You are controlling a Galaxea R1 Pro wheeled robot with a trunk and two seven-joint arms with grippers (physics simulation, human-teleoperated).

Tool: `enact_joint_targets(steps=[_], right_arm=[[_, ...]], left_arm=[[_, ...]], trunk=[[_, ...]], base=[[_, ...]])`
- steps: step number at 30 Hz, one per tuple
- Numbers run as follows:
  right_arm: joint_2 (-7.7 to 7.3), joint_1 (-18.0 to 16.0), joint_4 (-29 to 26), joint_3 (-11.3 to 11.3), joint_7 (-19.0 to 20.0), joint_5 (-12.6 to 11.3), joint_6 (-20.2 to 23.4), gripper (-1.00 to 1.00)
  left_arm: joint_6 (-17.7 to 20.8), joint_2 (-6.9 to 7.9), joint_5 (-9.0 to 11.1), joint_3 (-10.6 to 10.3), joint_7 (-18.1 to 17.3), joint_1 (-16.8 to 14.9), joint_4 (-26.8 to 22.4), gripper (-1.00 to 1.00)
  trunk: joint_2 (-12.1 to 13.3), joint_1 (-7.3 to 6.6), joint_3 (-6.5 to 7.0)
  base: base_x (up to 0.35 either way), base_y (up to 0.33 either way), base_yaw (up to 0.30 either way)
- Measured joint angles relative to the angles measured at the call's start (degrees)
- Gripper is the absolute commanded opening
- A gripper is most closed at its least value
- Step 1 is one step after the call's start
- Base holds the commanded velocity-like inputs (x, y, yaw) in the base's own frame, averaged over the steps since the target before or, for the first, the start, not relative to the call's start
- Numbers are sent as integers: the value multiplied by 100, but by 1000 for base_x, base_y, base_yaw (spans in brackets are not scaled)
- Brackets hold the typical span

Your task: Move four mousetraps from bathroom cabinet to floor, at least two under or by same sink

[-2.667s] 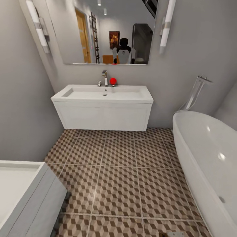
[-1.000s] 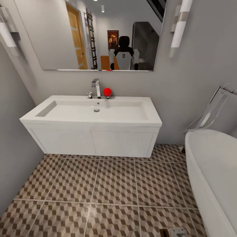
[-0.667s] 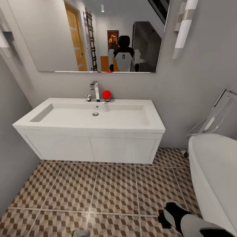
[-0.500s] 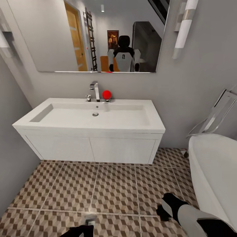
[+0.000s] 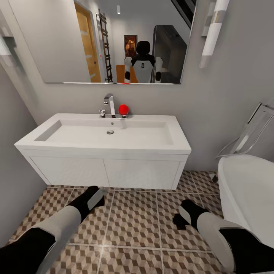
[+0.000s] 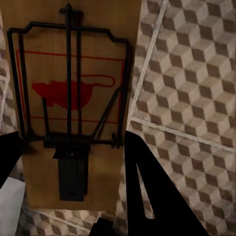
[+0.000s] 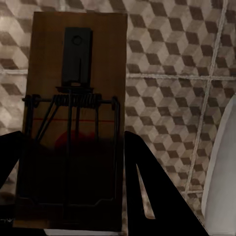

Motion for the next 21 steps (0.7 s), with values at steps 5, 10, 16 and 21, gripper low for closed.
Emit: enact_joint_targets(steps=[5,10,16,21], right_arm=[[121,-70,6,-49,8,2,251,-100],[158,-55,10,-301,26,18,247,-100],[212,-54,-7,-354,9,41,243,-100],[190,-58,-8,-351,7,44,227,-100]], left_arm=[[237,-20,-4,30,57,-199,87,-100],[231,-127,-16,2,10,-204,548,-100],[231,-251,-15,-299,-222,-205,542,-100],[225,-273,-4,-395,-279,-205,505,-100]], trunk=[[0,0,-1],[0,0,-1],[0,0,-1],[0,0,-1]], base=[[0,0,0],[0,0,0],[0,0,0],[0,0,0]])
